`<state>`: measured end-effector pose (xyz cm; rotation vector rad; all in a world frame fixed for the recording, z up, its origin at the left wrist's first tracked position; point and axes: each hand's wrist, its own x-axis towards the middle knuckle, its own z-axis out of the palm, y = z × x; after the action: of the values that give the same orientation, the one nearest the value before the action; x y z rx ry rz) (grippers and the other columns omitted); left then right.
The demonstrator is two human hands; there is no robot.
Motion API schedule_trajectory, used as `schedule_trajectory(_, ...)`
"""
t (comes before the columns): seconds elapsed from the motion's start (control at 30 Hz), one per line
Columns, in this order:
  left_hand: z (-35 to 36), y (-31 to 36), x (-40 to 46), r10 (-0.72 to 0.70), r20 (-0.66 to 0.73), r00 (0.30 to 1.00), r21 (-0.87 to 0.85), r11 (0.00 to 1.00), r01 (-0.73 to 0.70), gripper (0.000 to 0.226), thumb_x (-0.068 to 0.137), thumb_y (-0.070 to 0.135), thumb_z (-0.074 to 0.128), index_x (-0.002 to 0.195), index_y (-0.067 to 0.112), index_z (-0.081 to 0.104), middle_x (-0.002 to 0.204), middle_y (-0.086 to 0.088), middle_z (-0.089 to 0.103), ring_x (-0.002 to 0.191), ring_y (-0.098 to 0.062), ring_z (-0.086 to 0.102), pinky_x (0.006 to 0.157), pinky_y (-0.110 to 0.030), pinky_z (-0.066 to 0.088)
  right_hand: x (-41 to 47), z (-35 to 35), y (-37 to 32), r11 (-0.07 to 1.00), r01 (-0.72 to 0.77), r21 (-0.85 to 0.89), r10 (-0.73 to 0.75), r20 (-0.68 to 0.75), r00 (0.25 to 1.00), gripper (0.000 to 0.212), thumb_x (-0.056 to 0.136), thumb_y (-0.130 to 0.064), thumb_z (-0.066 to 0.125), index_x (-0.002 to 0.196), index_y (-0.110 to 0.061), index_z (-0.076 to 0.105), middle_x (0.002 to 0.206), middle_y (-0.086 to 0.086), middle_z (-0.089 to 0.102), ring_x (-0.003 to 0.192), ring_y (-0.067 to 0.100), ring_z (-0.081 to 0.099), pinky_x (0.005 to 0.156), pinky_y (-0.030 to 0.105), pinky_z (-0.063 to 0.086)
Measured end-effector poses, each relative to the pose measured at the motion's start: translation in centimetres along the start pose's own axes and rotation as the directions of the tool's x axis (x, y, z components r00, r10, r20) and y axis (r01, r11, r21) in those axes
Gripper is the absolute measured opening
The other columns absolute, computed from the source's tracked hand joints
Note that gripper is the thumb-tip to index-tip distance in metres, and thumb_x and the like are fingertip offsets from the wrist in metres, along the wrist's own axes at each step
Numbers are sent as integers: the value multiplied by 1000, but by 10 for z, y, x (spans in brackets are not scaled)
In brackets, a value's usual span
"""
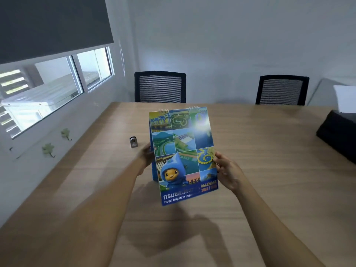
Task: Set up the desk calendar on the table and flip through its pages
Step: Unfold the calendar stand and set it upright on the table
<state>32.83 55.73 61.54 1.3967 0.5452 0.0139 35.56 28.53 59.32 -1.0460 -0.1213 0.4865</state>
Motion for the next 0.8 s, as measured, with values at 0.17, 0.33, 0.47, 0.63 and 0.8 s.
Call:
schedule_trajectory(0.17, 4, -3, -11, -33, -12, 999, -22, 999, 33, 20, 97, 7, 45, 81, 12, 56, 74, -7, 67, 50, -16, 57, 58, -24, 41, -2, 0, 1, 999, 11, 38, -11, -13, 1000, 31, 92, 3, 36, 109, -8, 60, 87, 5, 74, 75, 14, 72, 64, 24, 59)
schedule_trajectory(0.33, -12, -11, -25, 3, 36, 999, 123, 992, -7, 21, 96, 1, 47, 106, 11, 62, 82, -4, 65, 65, -12, 59, 62, -20, 48, -3, 0, 7, 999, 9, 45, -7, -44, 999, 31, 93, 3, 34, 104, -9, 61, 83, 2, 75, 71, 13, 72, 60, 22, 58)
schedule_trajectory(0.47, -23, -18, -39, -18, 144, 989, 108, 994, 2, 26, 97, -3, 44, 89, 15, 61, 84, -4, 67, 78, -17, 61, 79, -27, 48, -2, -2, 14, 1000, 6, 7, -5, -85, 996, 30, 94, 2, 35, 102, -10, 61, 81, 2, 75, 71, 14, 72, 62, 26, 59)
schedule_trajectory(0.63, -39, -32, -46, -30, 206, 978, 92, 996, 11, 26, 96, -3, 44, 96, 16, 62, 94, -4, 66, 87, -17, 61, 87, -32, 47, -1, 2, 33, 1000, 0, -14, -2, -116, 993, 32, 93, 5, 32, 94, -8, 61, 73, 1, 75, 66, 14, 71, 60, 25, 59)
schedule_trajectory(0.8, -44, -42, -50, -79, 241, 967, 40, 997, 72, 36, 93, -9, 40, 110, 16, 60, 104, -3, 65, 98, -16, 59, 102, -40, 41, 2, 3, 58, 1000, 1, -26, -7, -234, 972, 32, 87, 12, 36, 91, -7, 62, 69, -1, 74, 62, 13, 69, 54, 20, 56)
